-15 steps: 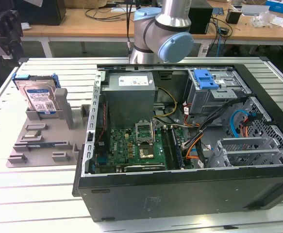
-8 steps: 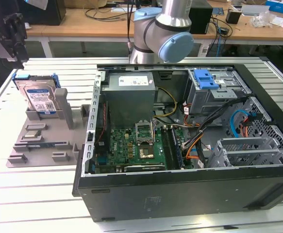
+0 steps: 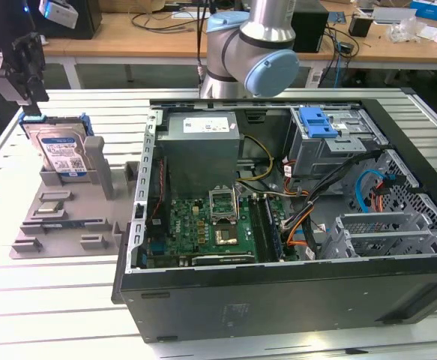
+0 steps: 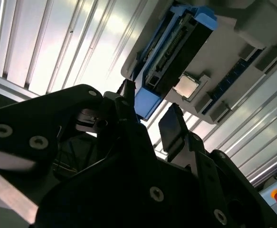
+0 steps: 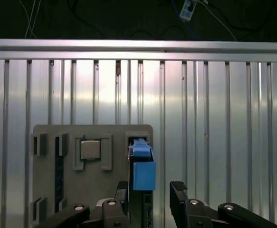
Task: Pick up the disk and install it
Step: 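Pick up the disk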
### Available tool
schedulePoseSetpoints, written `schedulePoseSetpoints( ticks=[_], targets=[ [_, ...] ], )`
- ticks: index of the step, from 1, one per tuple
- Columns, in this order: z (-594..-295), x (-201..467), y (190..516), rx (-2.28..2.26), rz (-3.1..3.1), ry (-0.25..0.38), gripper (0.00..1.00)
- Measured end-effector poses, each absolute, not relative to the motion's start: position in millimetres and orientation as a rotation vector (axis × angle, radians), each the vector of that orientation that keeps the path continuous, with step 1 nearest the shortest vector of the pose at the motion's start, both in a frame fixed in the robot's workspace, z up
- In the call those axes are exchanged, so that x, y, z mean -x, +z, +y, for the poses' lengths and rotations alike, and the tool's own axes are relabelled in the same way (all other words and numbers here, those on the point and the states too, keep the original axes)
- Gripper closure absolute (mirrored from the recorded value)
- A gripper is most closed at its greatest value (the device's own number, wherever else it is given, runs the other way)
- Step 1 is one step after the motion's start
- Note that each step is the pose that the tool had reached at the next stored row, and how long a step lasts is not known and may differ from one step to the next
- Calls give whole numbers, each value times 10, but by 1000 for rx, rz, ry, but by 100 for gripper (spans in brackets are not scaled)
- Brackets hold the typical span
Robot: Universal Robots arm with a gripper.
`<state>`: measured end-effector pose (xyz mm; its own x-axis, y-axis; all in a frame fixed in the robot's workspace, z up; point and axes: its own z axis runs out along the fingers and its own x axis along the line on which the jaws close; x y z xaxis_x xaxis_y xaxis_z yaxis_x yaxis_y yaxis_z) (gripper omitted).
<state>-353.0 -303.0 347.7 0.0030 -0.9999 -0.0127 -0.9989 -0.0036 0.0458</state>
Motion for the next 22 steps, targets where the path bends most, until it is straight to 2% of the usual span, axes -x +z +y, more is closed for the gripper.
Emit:
schedulePoseSetpoints(
  ticks=[22],
  targets=[
    [-3069,3531,2905,-2257,-2148,-65,52]
  ],
)
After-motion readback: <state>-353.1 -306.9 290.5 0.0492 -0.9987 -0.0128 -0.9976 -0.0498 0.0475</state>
